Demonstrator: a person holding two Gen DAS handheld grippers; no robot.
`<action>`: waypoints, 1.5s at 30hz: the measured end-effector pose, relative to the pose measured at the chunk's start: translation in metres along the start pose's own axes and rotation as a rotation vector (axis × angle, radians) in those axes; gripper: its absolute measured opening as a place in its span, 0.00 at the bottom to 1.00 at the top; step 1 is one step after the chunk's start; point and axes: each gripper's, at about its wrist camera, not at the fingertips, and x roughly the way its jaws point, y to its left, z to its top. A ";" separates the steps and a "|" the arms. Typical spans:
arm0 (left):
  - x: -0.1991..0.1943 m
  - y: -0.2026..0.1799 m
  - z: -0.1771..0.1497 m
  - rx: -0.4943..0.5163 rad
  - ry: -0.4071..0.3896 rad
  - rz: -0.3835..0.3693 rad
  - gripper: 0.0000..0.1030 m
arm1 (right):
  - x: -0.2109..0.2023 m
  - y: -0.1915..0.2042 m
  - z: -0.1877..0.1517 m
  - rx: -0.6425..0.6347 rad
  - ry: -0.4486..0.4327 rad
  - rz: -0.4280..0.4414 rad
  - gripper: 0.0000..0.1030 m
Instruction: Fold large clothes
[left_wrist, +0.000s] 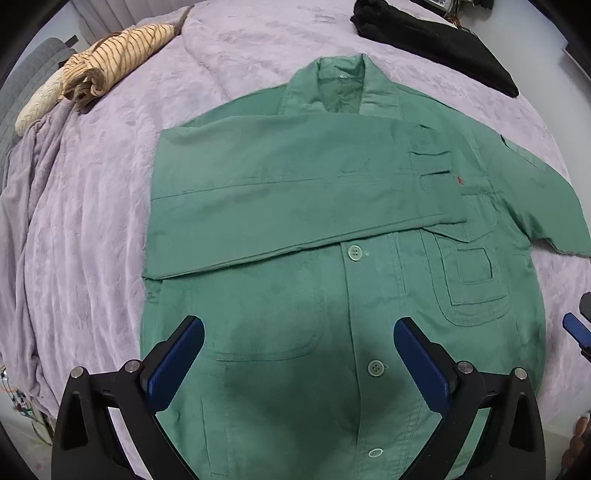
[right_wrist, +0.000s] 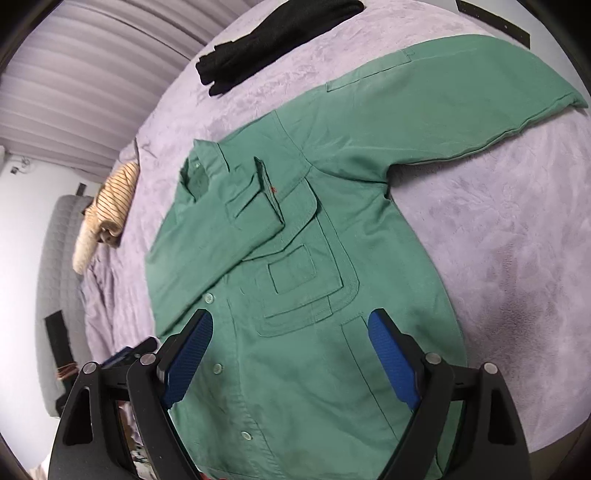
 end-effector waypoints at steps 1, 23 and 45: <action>0.004 -0.004 0.001 0.007 0.003 0.000 1.00 | -0.001 -0.002 0.001 0.005 -0.002 0.007 0.86; 0.049 -0.115 0.028 0.147 0.030 -0.035 1.00 | -0.047 -0.188 0.087 0.393 -0.145 0.049 0.86; 0.076 -0.160 0.038 0.141 0.021 -0.028 1.00 | -0.061 -0.298 0.182 0.735 -0.442 0.371 0.26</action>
